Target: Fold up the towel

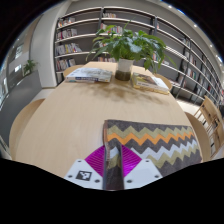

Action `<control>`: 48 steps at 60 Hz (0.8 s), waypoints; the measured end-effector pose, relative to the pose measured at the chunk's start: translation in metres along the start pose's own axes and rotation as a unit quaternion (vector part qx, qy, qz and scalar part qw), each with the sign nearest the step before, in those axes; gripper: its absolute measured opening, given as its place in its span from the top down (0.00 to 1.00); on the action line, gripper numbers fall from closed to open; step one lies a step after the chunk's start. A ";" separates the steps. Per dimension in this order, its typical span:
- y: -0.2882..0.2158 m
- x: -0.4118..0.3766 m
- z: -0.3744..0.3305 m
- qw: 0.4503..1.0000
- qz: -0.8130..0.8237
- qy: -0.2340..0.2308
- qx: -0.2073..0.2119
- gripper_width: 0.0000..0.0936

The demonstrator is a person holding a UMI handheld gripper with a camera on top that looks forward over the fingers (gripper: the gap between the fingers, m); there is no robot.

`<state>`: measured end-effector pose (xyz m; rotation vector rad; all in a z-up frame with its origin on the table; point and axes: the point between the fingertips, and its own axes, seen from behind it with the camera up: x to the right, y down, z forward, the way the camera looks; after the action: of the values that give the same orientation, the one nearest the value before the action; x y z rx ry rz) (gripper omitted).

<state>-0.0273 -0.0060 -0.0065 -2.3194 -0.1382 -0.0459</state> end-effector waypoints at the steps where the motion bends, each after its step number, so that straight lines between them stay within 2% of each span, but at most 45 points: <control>1: 0.000 0.005 0.001 1.000 -0.004 0.009 -0.002 0.83; 2: 0.001 0.009 0.001 1.000 -0.012 0.015 -0.004 0.91; 12: -0.005 0.011 -0.009 0.999 -0.020 -0.025 -0.026 0.93; 18: -0.048 0.042 -0.039 0.999 -0.019 -0.024 0.013 0.93; 26: -0.094 0.117 -0.091 0.997 -0.005 0.002 0.073 0.93; 33: -0.106 0.191 -0.107 0.995 0.023 0.016 0.092 0.93; 37: -0.094 0.226 -0.101 0.995 0.038 0.019 0.089 0.93; 41: -0.078 0.254 -0.084 0.996 0.046 0.014 0.076 0.89; 45: -0.049 0.267 -0.065 0.997 0.060 0.006 0.050 0.72; 48: -0.030 0.273 -0.050 0.997 0.068 0.007 0.034 0.64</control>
<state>0.2413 0.0010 0.0701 -2.2535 0.0250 0.0106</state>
